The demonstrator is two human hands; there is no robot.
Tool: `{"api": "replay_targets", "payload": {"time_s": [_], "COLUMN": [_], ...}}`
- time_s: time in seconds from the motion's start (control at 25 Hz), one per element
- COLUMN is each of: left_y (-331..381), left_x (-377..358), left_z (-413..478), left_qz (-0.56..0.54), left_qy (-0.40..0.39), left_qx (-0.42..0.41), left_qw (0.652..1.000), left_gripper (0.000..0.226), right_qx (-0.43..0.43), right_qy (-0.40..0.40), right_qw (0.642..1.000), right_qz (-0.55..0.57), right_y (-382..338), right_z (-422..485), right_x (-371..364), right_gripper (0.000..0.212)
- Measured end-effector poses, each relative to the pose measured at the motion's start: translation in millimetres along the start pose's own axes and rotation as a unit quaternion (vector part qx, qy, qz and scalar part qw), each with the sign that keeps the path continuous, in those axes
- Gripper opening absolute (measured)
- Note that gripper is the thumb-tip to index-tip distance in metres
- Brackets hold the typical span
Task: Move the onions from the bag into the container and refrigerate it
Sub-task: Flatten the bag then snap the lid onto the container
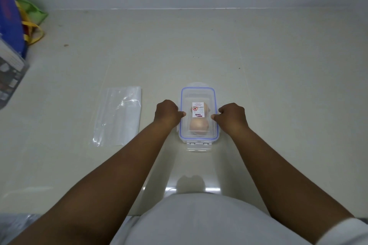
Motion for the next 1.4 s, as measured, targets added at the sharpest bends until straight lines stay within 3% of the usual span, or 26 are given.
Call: {"api": "replay_targets", "payload": {"time_s": [0.12,0.2,0.32,0.72,1.04,1.4], "left_y": [-1.0,-1.7,-5.4,-15.0,-12.2,-12.8], "left_x": [0.3,-1.0,-3.4,-14.4,-15.6,-13.5], "left_z": [4.7,3.8,6.8,6.1,2.9,-0.5], "left_qz": [-0.049,-0.057,-0.071,-0.216,-0.21,-0.194], "left_qy": [-0.029,-0.035,-0.037,-0.082,-0.08,-0.071], "left_qx": [0.045,0.057,0.073,0.136,0.126,0.114], "left_qw": [0.997,0.996,0.994,0.963,0.966,0.972], "left_gripper": [0.037,0.042,0.041,0.031,0.03,0.022], "right_qx": [-0.059,-0.085,-0.086,-0.14,-0.135,-0.099], "right_qy": [-0.05,-0.064,-0.065,-0.072,-0.08,-0.076], "right_qw": [0.996,0.99,0.989,0.965,0.951,0.966], "right_qz": [0.05,0.092,0.099,0.209,0.266,0.225], "right_y": [1.9,2.8,3.8,14.9,18.4,12.4], "right_z": [9.1,9.6,10.2,11.2,9.3,7.9], "right_x": [-0.4,-2.4,-6.3,-15.8,-20.9,-18.4], "right_gripper": [0.032,0.041,0.05,0.038,0.033,0.025]}}
Point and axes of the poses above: each hand's wrist, its own z-axis towards the middle knuckle, its own x-axis out of the back of the hand, y = z × x, the point moved 6 cm from there along z, towards the middle knuckle, and after that the axes turned 5 degrees about y, right-handed, at the moved point
